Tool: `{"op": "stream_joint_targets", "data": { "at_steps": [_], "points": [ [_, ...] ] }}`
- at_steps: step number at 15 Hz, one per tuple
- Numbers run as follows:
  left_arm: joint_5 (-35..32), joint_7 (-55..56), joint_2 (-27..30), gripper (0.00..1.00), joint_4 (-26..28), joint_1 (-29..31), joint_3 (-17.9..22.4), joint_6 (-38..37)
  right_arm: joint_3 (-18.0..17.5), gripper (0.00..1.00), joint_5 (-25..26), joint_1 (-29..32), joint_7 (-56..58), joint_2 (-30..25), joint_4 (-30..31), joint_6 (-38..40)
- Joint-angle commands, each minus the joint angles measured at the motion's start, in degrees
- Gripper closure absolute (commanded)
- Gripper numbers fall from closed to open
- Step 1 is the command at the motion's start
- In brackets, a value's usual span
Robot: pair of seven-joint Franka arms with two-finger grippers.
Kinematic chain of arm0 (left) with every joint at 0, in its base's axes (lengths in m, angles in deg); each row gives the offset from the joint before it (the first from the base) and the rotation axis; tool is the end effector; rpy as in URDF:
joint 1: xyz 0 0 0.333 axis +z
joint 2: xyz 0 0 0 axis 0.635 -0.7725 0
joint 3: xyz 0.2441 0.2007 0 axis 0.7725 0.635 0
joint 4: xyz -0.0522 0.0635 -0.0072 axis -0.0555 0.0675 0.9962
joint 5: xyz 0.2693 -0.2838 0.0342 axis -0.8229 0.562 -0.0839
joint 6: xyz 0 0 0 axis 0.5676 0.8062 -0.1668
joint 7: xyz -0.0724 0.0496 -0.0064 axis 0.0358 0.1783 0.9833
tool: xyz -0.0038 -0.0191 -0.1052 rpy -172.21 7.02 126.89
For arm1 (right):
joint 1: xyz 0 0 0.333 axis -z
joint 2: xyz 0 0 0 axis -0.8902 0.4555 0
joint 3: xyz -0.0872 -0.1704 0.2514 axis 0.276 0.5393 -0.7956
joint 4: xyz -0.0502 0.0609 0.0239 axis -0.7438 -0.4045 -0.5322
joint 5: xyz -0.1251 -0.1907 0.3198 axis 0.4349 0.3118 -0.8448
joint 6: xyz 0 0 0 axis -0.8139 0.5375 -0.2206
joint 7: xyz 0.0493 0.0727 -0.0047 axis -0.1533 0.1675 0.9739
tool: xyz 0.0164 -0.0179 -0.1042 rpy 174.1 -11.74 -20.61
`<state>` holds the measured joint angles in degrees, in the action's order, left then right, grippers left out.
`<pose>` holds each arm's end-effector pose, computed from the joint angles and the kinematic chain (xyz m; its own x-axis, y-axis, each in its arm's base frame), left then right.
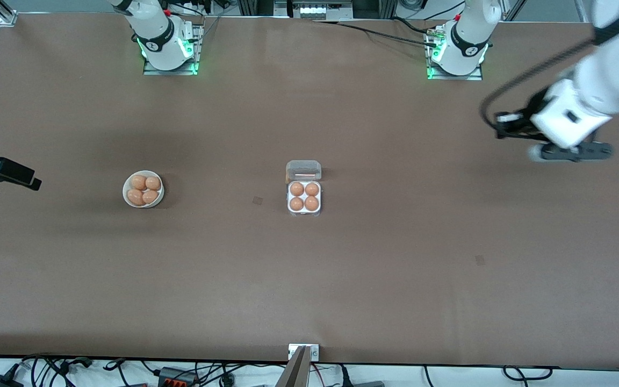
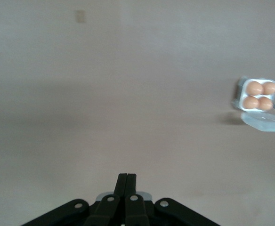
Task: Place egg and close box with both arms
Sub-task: 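Move the left gripper over the open clear lid of the box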
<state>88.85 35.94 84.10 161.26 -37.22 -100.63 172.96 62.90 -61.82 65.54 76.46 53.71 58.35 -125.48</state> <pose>0.5533 -0.1390 0.5818 0.9784 0.0492 -0.2008 0.0696 -0.9930 0.0958 0.6431 -0.0395 0.5841 0.9958 -0.0883 0.0230 -0.0875 -0.9957 -0.0312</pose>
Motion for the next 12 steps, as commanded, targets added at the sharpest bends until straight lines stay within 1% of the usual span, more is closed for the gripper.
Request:
{"op": "stream_joint_targets", "data": {
  "at_steps": [1, 3, 4, 5, 7, 8, 10, 12],
  "points": [
    [2.4, 4.7, -1.9, 1.00, -1.4, 0.1, -4.9, 1.0, 0.2, 0.00, 0.9, -0.5, 1.2, -2.5, 1.7, 0.9],
    [3.7, 4.9, -5.5, 1.00, -1.5, -1.1, -8.2, 1.4, 0.1, 0.00, 1.4, -0.5, 0.4, -4.2, 3.5, 2.1],
    [5.0, 5.5, -7.0, 1.00, -1.5, -2.0, -9.8, 1.9, 0.0, 0.00, 1.6, -0.5, 0.4, -6.1, 6.5, 1.4],
    [5.2, 6.7, -7.9, 1.00, -1.7, -3.6, -10.5, 3.9, 0.0, 0.00, 2.0, -0.5, 0.4, -8.5, 10.0, -0.1],
    [4.5, 10.0, -9.6, 1.00, -1.8, -7.1, -10.5, 9.0, -0.3, 0.00, 3.0, -0.5, 0.8, -13.2, 17.2, -2.8],
    [4.5, 10.8, -10.5, 1.00, -1.8, -8.8, -10.5, 10.1, -0.4, 0.00, 3.1, -0.6, 0.8, -14.6, 18.9, -3.0],
    [4.1, 12.8, -13.2, 1.00, -1.8, -12.4, -10.4, 13.4, -0.4, 0.00, 3.1, -0.8, 0.8, -14.8, 19.1, -2.4],
    [4.2, 18.8, -17.1, 1.00, -2.6, -14.7, -10.6, 16.5, -0.4, 0.00, 3.1, -0.8, 1.2, -14.7, 18.8, -1.5]
  ]
}}
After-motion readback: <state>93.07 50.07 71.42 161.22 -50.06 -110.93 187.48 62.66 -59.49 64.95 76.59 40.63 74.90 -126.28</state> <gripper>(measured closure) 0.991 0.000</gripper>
